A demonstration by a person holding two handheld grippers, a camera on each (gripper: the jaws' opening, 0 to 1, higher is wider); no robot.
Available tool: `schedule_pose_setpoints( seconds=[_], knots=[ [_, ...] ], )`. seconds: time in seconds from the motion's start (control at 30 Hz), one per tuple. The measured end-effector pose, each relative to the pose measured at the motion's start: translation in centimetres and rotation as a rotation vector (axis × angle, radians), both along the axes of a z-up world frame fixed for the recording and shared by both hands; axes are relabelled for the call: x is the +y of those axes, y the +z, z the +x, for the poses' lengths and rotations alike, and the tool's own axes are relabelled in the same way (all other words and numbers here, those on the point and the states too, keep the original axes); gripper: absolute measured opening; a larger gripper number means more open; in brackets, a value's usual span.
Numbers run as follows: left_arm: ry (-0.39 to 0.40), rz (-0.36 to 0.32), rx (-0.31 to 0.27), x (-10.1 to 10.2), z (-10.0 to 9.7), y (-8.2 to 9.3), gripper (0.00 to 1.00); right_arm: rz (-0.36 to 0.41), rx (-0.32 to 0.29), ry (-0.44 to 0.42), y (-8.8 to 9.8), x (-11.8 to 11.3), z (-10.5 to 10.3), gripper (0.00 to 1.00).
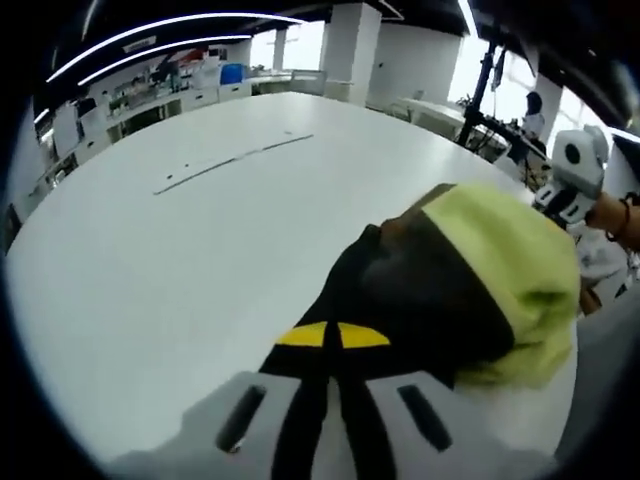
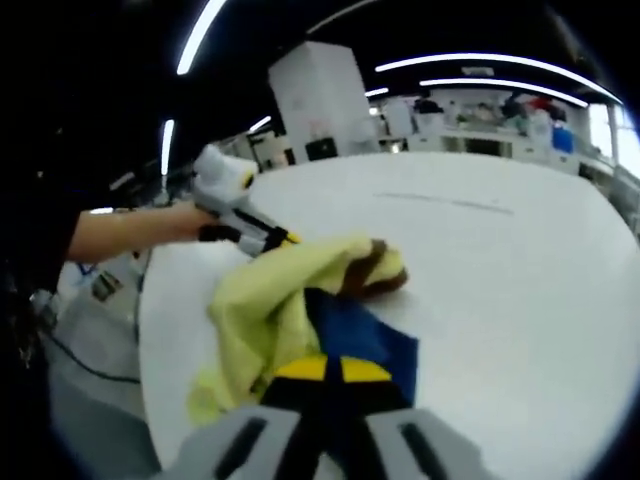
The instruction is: Fold the garment on the visible template until the final outline fits inside the template.
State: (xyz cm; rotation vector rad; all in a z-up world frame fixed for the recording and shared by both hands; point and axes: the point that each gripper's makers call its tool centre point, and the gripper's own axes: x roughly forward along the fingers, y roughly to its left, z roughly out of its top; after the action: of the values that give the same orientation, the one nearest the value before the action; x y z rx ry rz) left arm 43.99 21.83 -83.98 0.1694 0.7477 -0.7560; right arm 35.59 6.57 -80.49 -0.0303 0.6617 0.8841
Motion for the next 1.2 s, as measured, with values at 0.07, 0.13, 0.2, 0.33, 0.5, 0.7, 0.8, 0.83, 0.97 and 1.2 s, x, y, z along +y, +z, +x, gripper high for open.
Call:
schedule_pose_setpoints(
  seconds=[0.07,0.13,0.2,0.33,0.5,0.7,0.8,0.83,0.97,1.2],
  knots=[
    [0.004,0.011,-0.004,0.3,-0.1,0.2,0.00,-0.003,-0.006,-0.003,0.1,-0.2,0.1,0.00],
    [0.011,0.016,-0.025,0.7,0.0,0.7,0.00,-0.006,-0.018,-0.007,0.6,-0.4,0.1,0.00],
    [0.022,0.012,-0.040,1.0,0.0,1.4,0.00,-0.005,-0.032,-0.016,1.2,-0.6,0.3,0.00],
    [0.045,-0.004,-0.077,1.8,0.0,3.0,0.00,-0.005,-0.071,-0.036,2.4,-1.1,0.7,0.00],
    [0.094,-0.024,-0.146,2.9,-0.2,5.6,0.00,-0.024,-0.125,-0.044,3.9,-1.9,1.3,0.00],
    [0.159,-0.037,-0.219,4.9,-0.4,8.2,0.00,-0.073,-0.191,-0.081,5.5,-3.6,2.1,0.00],
    [0.201,-0.059,-0.248,5.7,-0.6,9.5,0.00,-0.079,-0.204,-0.097,6.3,-4.3,2.5,0.00],
    [0.209,-0.061,-0.255,5.9,-0.7,9.8,0.00,-0.082,-0.209,-0.101,6.4,-4.5,2.6,0.00],
    [0.248,-0.059,-0.300,7.3,-0.7,11.2,0.00,-0.093,-0.224,-0.116,7.0,-5.2,3.4,0.00],
    [0.308,-0.051,-0.335,10.0,-0.3,12.3,0.00,-0.111,-0.247,-0.150,8.2,-6.2,5.3,0.00]
  ],
)
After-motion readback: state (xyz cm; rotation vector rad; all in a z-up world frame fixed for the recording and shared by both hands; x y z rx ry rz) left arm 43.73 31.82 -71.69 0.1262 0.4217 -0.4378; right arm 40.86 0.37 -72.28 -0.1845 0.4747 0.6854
